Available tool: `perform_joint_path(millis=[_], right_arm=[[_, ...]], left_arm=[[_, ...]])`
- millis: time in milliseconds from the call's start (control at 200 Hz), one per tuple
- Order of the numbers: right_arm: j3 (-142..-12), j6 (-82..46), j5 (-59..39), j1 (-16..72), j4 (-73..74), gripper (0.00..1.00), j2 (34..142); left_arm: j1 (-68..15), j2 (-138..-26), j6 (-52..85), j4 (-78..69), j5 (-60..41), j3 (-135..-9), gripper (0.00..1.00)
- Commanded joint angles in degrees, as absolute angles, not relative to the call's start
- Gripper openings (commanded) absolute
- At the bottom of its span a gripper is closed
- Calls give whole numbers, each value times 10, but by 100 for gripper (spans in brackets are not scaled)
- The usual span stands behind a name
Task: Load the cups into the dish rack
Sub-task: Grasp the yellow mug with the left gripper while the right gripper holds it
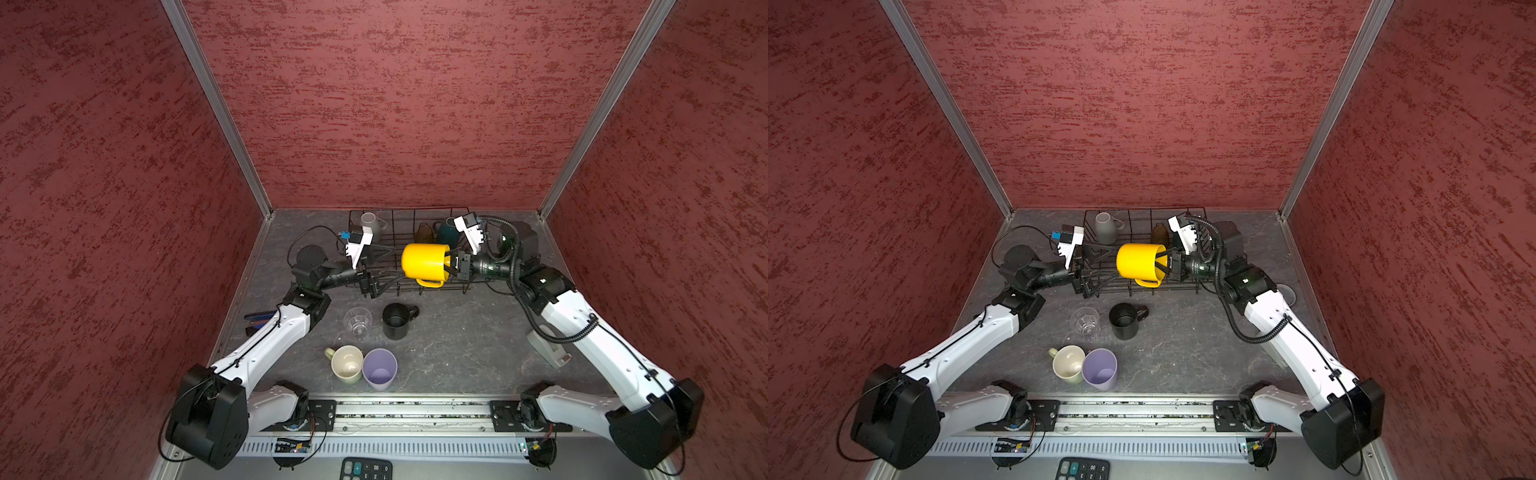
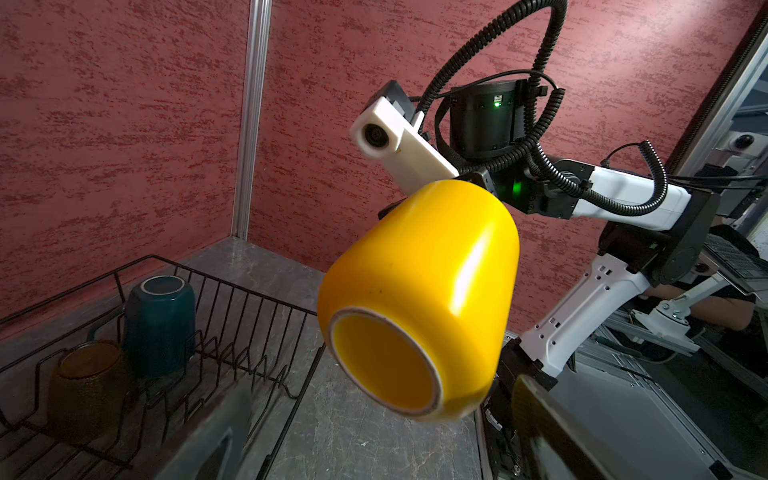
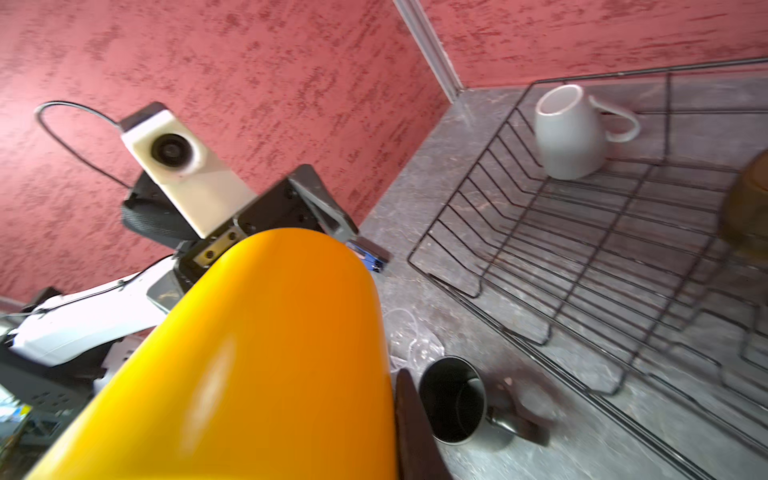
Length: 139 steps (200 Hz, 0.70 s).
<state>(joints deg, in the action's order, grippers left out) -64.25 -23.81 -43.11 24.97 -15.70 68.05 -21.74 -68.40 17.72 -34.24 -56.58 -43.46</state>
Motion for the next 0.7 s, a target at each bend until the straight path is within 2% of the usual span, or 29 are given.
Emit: perform_joint_path(millis=[0,406,691], right_arm=[[-639,-258,-488,251,-68,0,674],[-606,-301,-516,259,12,0,682],[-609,-302,-523,267,23,0,697]], left_arm=[[-225,-693,172,-375,-590,-461,98],[-261,-727,183,-423,-627,-475,97],[-280,-751,194,-453,-647,-493,93]])
